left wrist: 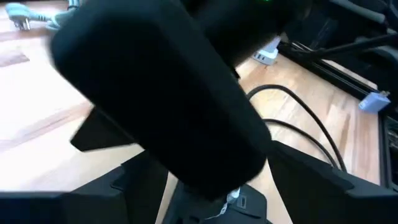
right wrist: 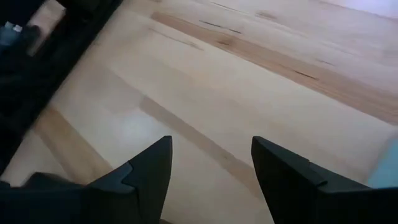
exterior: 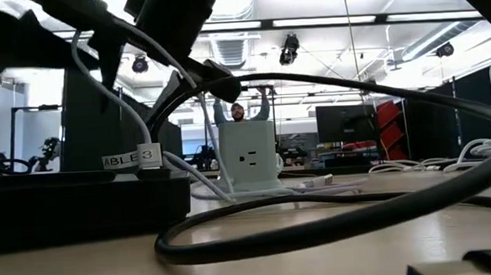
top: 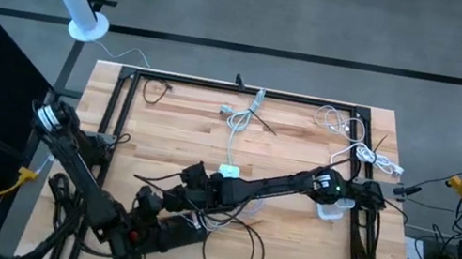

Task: Insert USB
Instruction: Insert the light blue charger cable into the black outlet extension

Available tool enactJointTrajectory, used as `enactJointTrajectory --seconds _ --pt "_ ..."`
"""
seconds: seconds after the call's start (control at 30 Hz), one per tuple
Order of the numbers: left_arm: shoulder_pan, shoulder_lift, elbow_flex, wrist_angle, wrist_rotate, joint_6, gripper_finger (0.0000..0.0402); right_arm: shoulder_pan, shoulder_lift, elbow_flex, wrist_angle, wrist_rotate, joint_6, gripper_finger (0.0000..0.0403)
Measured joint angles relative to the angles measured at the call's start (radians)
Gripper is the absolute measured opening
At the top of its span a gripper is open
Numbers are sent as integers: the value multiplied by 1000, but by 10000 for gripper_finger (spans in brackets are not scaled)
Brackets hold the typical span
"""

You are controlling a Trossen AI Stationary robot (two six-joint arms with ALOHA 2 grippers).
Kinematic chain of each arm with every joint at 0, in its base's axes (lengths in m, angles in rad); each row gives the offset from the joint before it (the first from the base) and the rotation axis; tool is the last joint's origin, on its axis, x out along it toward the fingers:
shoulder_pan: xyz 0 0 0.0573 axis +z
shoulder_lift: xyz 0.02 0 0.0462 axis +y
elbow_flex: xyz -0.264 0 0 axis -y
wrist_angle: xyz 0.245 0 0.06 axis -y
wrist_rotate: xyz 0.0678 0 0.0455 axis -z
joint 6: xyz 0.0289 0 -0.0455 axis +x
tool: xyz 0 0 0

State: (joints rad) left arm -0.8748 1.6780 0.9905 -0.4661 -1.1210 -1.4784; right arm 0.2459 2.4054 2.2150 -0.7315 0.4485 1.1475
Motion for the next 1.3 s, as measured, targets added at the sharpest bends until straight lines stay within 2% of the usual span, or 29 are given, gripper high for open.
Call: enactJointTrajectory --seconds 0.1,0.2,0.27,0.33,0.37,0.4,0.57,0.87,1.2,1.3 --pt "9 11 0 6 3 0 254 0 0 1 -2 -3 -14 205" --pt "18 11 0 4 34 4 212 0 0 1 -24 -11 -14 201" --pt "22 8 0 3 76 17 149 0 0 1 -25 -11 -14 199" --pt "22 6 0 3 94 28 64 0 0 1 -26 -11 -15 200" --pt "22 6 0 0 95 27 32 -2 0 1 -26 -12 -16 200" --pt "22 6 0 -1 96 26 19 -2 0 1 -26 -13 -16 201" --pt "18 -1 0 -3 142 46 2 -4 0 1 -34 -21 -64 201" --pt "-22 -7 0 -10 221 56 1 -12 -2 1 -88 -48 -198 206" --pt "-28 -21 2 -39 247 57 0 -16 -2 1 -90 -203 -638 239" --pt "-28 -23 3 -39 247 57 0 -15 -2 2 -98 -212 -760 252"
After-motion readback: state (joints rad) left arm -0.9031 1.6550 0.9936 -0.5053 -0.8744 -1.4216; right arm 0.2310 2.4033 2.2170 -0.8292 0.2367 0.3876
